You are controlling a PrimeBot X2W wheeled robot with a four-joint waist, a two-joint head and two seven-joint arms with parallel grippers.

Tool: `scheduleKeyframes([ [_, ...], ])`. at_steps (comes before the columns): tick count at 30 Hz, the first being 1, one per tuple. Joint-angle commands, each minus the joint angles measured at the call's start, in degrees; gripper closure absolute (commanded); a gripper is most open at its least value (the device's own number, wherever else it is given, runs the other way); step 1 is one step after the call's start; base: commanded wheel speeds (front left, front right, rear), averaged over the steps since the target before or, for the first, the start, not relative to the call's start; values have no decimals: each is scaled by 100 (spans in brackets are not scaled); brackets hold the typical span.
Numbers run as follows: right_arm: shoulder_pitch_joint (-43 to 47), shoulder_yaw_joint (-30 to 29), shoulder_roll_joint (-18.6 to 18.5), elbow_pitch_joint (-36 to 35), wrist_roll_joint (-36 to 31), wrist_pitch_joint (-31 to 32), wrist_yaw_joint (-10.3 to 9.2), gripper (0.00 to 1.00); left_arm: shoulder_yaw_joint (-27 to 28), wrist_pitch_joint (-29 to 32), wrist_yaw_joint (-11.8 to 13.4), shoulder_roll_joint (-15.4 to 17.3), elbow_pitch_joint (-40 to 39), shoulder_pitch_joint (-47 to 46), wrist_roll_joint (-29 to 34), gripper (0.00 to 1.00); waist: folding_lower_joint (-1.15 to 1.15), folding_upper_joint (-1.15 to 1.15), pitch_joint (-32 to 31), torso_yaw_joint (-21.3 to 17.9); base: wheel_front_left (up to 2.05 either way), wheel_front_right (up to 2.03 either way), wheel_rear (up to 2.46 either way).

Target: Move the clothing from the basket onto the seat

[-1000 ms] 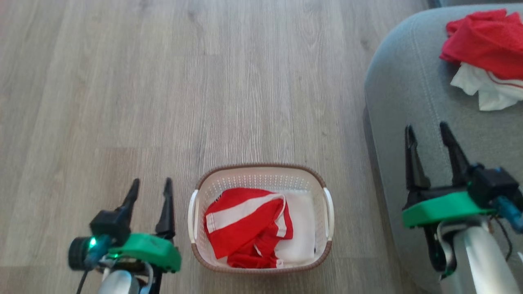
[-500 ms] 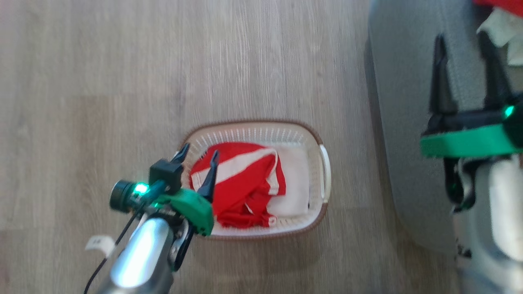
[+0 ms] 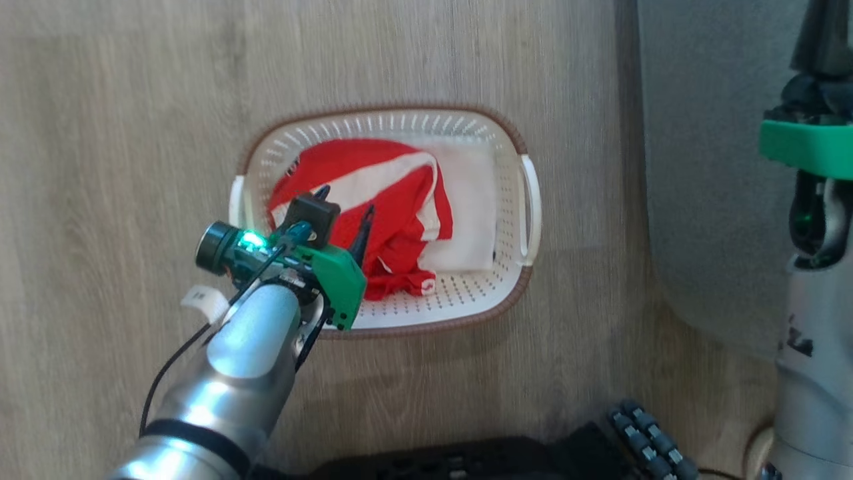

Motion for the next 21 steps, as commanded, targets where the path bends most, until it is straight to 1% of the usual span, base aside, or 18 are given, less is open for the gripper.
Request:
scheduleKeyframes([
  [1,-43,95,35,-284,-16,-35,40,0,-55,-8,-24,25,-6,-33,-42,0,-2,0,297,-116,0,0,0],
  [2,-78,104,35,-329,-4,-35,40,0,-175,21,-35,24,49,-86,-85,0,-2,0,357,-147,0,0,0],
  [3,-78,104,35,-329,-4,-35,40,0,-175,21,-35,24,49,-86,-85,0,-2,0,357,-147,0,0,0],
  [6,-188,180,35,-472,41,-35,40,0,-548,128,-48,23,179,-211,-209,0,-2,0,516,-243,0,0,0],
  [8,-240,277,35,-562,72,-35,40,0,-736,194,2,23,288,-287,-291,0,-2,0,605,-317,0,0,0],
  [13,-353,527,35,-754,18,-35,40,0,-970,252,178,22,591,-547,-523,0,-2,0,860,-489,0,0,0],
  [17,-423,669,35,-847,81,-35,40,0,-1045,207,460,22,961,-835,-564,0,-2,0,1056,-594,0,0,0],
  [21,-486,740,35,-939,164,-35,40,0,-1123,143,670,22,1211,-1082,-581,0,-2,0,1237,-675,0,0,0],
])
